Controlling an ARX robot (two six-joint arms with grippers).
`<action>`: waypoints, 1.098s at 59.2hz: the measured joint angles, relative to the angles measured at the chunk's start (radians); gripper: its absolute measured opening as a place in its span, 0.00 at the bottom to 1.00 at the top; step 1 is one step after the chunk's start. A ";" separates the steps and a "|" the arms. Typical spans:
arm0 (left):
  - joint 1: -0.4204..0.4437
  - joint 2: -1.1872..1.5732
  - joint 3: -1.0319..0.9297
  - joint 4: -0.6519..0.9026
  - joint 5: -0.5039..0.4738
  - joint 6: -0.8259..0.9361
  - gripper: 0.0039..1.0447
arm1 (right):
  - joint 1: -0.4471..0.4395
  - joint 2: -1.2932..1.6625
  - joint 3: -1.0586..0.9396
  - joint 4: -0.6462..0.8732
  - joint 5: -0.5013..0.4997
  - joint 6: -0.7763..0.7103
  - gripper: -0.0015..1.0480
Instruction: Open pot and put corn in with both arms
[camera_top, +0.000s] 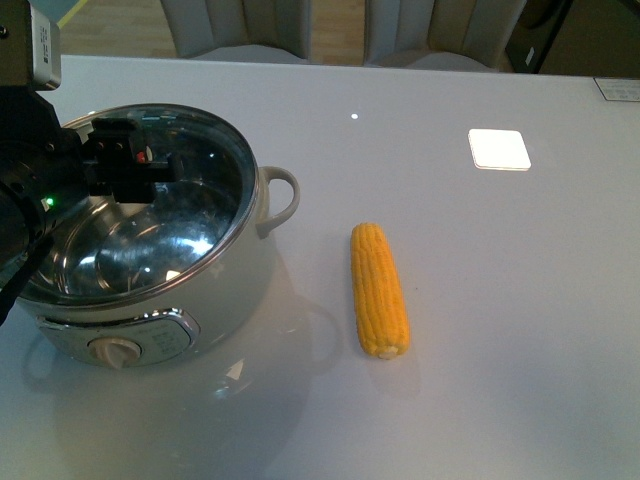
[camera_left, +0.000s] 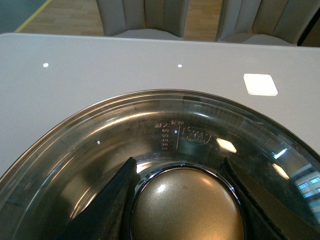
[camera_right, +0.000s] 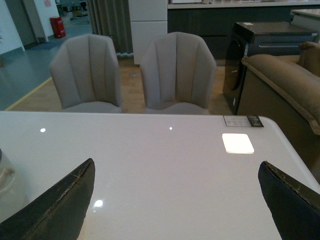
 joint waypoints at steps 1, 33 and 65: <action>0.000 0.000 0.000 -0.001 0.000 0.000 0.42 | 0.000 0.000 0.000 0.000 0.000 0.000 0.92; 0.000 -0.100 0.008 -0.138 -0.019 -0.005 0.42 | 0.000 0.000 0.000 0.000 0.000 0.000 0.92; 0.063 -0.327 0.079 -0.303 0.012 -0.005 0.42 | 0.000 0.000 0.000 0.000 0.000 0.000 0.92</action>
